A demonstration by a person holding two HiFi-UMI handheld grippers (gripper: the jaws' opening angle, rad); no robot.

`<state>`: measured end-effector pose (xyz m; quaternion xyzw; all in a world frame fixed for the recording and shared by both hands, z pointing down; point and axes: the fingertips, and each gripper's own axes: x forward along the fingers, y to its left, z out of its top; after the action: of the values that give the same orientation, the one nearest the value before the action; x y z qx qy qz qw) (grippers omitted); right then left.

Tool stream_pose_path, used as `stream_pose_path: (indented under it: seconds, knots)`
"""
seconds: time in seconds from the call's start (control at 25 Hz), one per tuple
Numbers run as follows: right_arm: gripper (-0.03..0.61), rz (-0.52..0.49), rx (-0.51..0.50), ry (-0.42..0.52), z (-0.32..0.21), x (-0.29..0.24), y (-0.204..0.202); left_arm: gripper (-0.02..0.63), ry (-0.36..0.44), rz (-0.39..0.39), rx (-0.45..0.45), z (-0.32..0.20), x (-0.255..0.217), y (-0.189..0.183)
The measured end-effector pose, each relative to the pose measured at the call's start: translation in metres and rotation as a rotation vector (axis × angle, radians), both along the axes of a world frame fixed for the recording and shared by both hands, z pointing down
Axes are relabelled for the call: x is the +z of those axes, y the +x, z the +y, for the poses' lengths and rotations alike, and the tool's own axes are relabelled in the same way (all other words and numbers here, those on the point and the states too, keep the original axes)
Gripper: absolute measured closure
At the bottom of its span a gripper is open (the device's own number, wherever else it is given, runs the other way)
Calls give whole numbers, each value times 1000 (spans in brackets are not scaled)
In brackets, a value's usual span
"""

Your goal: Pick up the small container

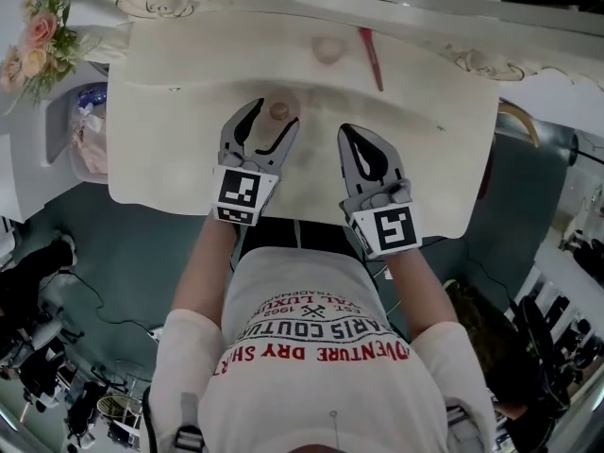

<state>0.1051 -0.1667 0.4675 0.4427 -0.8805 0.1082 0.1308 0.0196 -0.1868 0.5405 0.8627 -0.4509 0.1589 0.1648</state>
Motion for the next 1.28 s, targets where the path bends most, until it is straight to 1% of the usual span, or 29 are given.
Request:
stream_pose_path:
  seconds: [0.12,0.24,0.32,0.4,0.6,0.76,1.12,1.28]
  knots:
    - [580,-2,10,-7,-2,0,4,348,-3,1,11,-5,5,6]
    - [580,-2,22,-16,-5,3,8,364,3,-5,2,-11,8,7]
    - [580,3,26,-19,-6,6,11,375,21,-17,-9,-15,8,7]
    - [580,4,30,-20,-8,7,13,405,49,-31,-13,-16,7,8]
    - [580,-1,50,-28,-11,9,18,437,110,-55,14,-15,4,13]
    - [580,-5,56,-39,-10,12,18,471,118,-58,33,-15,2,14]
    - [580,-7,72,-33,-11,2,23,476,90,-46,55,-8,-2,15]
    - [580,-2,90,-21,-15,-8,29,476,114,-57,82,-4,-21,21]
